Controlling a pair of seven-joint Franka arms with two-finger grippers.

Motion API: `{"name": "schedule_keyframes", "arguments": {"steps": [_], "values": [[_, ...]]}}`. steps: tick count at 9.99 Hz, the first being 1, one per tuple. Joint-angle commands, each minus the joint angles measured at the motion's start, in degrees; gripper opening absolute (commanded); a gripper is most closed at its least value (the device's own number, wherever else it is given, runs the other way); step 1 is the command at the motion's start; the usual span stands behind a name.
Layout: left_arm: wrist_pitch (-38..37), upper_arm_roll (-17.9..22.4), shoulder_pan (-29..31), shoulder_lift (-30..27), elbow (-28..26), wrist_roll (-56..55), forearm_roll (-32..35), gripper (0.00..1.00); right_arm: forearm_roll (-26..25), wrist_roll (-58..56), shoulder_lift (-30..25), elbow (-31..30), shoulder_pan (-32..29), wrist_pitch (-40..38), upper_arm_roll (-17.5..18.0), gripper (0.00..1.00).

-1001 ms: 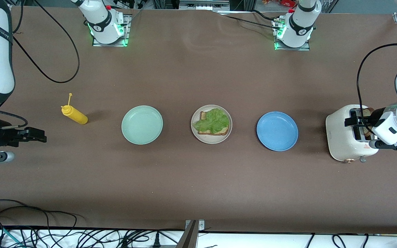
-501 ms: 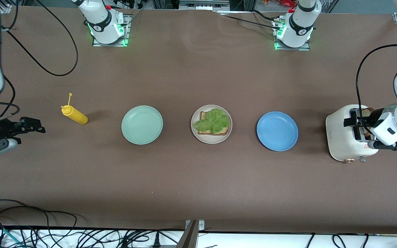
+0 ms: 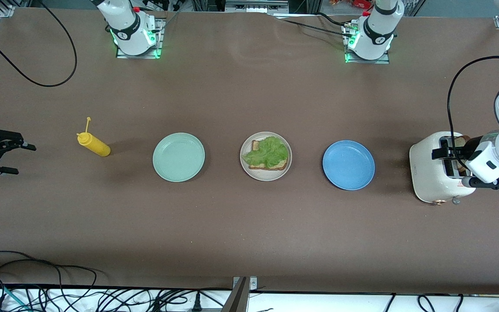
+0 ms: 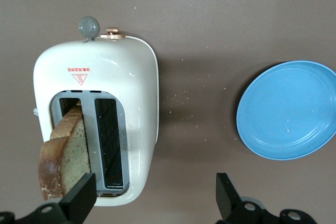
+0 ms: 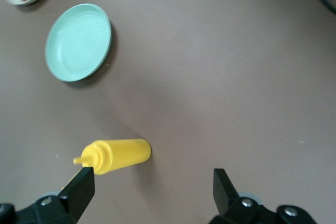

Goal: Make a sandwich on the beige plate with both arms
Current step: 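Lower the right gripper around the yellow mustard bottle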

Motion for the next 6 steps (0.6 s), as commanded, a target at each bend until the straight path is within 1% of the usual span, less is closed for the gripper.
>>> {"name": "schedule_keyframes", "arguments": {"steps": [1,2,4,5,6], "values": [[-0.72,-0.17,-0.17,-0.06,0.44,-0.83,1.96,1.00,8.09,-18.55,-1.32,-8.51,-5.58,1.03,0.81,1.00],[-0.72,-0.17,-0.26,-0.06,0.44,-0.83,1.96,1.00,11.17,-24.90,-1.41,-11.49,-6.82,1.03,0.72,1.00],[-0.72,-0.17,-0.26,-0.06,0.44,-0.83,1.96,1.00,15.05,-33.71,-0.54,-16.24,-8.41,0.85,0.63,1.00],[-0.72,-0.17,-0.26,-0.06,0.44,-0.83,1.96,1.00,17.16,-37.66,0.60,-18.70,-9.02,1.20,0.55,1.00],[-0.72,-0.17,-0.26,-0.06,0.44,-0.83,1.96,1.00,19.00,-41.45,2.53,-19.42,-9.55,1.03,0.55,1.00]]}}
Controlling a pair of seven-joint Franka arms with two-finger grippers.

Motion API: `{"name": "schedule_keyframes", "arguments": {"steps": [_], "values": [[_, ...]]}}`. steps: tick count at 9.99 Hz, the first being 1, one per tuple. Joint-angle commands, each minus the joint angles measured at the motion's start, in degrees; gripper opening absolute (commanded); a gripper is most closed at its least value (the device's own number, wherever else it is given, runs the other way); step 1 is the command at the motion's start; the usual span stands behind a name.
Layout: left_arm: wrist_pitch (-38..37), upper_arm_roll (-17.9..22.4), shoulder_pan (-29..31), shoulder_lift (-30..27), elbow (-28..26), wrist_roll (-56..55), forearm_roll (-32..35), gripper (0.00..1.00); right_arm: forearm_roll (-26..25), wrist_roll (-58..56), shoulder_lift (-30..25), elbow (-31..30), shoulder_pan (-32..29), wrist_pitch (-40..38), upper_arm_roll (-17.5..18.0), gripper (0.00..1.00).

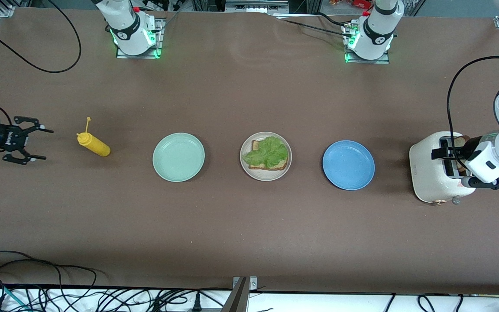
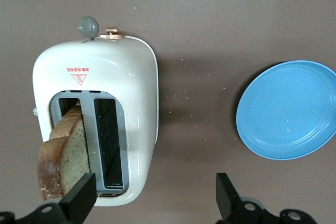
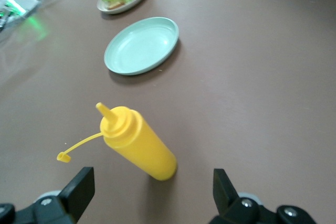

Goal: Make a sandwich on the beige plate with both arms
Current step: 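Lower the right gripper around the yellow mustard bottle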

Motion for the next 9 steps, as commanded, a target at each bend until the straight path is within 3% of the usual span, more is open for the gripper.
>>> {"name": "schedule_keyframes", "arguments": {"steps": [1,9], "values": [[-0.72,-0.16,-0.20,-0.07,0.44,-0.83,1.96,1.00,4.12,-9.08,3.35,-2.63,-1.74,0.71,0.61,1.00],[-0.81,-0.16,-0.29,0.02,0.44,-0.92,1.96,1.00,10.01,-17.29,12.95,-2.55,-2.36,0.01,1.31,1.00]]}}
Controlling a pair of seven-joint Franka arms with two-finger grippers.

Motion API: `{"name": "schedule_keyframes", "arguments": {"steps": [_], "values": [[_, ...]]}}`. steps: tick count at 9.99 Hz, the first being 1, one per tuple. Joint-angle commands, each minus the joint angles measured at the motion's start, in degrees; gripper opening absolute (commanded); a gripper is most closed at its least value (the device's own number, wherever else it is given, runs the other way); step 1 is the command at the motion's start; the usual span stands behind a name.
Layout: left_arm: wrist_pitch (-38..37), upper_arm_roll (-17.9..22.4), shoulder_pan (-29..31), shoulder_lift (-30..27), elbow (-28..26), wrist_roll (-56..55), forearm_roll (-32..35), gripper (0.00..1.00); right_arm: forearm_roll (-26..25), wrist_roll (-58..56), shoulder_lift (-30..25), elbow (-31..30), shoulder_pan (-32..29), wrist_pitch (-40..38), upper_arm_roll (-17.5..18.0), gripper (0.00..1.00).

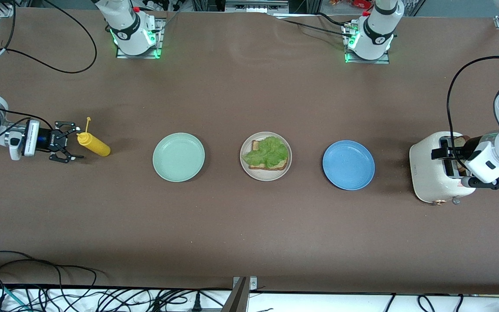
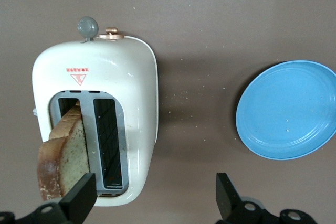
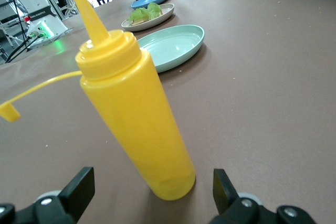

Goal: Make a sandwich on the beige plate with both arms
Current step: 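Close the right gripper on the mustard bottle and lift it upright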

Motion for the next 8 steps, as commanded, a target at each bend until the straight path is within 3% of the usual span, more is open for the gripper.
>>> {"name": "schedule_keyframes", "arguments": {"steps": [1,4,5,6,7,8], "values": [[-0.81,-0.25,-0.35,0.01,0.44,-0.92,1.96,1.00,1.76,-2.52,0.89,-0.01,-0.44,-0.37,1.73,1.00],[-0.81,-0.16,-0.35,0.01,0.44,-0.92,1.96,1.00,3.16,-3.40,2.11,-0.01,-0.35,-0.37,2.53,0.93],[-0.81,-0.16,-0.26,0.01,0.35,-0.92,1.96,1.00,3.69,-3.40,2.29,-0.01,-0.17,-0.29,2.80,0.84],[-0.81,-0.16,-0.35,0.01,0.35,-0.92,1.96,1.00,3.78,-3.66,2.47,-0.01,0.09,-0.29,2.89,0.65],[-0.81,-0.16,-0.26,0.01,0.35,-0.92,1.96,1.00,4.82,-6.45,2.47,-0.01,0.53,-0.20,2.89,0.28],[-0.81,-0.16,-0.35,0.01,0.35,-0.92,1.96,1.00,6.40,-8.65,2.47,-0.01,0.97,-0.02,2.89,0.02]]}}
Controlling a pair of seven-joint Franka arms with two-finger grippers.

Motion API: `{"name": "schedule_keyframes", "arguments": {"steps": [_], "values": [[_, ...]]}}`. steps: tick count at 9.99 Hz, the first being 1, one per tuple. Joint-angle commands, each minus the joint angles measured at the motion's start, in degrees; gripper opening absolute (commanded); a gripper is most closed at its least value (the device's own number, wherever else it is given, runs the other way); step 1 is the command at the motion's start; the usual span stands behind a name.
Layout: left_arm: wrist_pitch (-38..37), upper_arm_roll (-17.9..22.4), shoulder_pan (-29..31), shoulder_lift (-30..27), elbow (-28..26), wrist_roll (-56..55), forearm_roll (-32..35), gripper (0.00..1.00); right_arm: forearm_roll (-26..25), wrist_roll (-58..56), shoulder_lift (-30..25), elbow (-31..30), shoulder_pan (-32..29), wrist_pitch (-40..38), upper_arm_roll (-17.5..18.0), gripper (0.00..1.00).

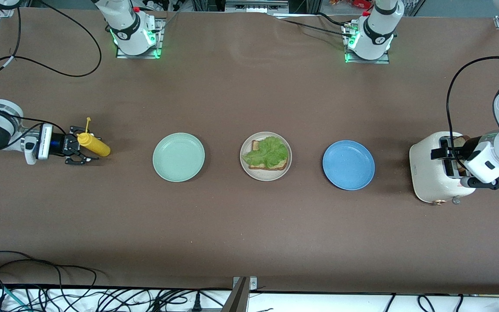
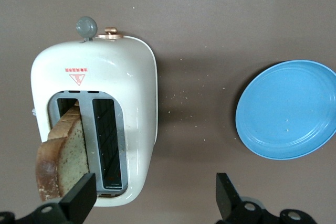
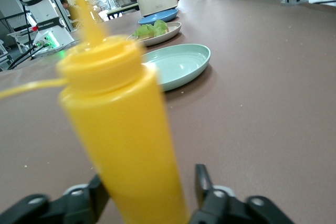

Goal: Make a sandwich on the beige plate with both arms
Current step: 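Close the right gripper on the mustard bottle and lift it upright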

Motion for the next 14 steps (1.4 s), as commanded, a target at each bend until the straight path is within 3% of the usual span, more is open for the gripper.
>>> {"name": "schedule_keyframes", "arguments": {"steps": [1,5,9,14], "values": [[-0.80,-0.16,-0.19,-0.06,0.35,-0.92,1.96,1.00,3.14,-3.58,0.18,-0.01,0.46,0.09,0.28,0.00],[-0.80,-0.16,-0.27,-0.06,0.35,-0.92,1.96,1.00,2.88,-2.27,-3.84,1.74,3.53,2.89,0.11,0.00],[-0.80,-0.16,-0.27,-0.06,0.35,-0.92,1.96,1.00,-2.56,11.85,-12.72,3.23,11.08,8.52,0.11,0.00],[-0.80,-0.16,-0.27,-0.06,0.35,-0.92,1.96,1.00,-17.73,34.16,-20.81,7.53,23.90,14.67,0.19,0.00]]}}
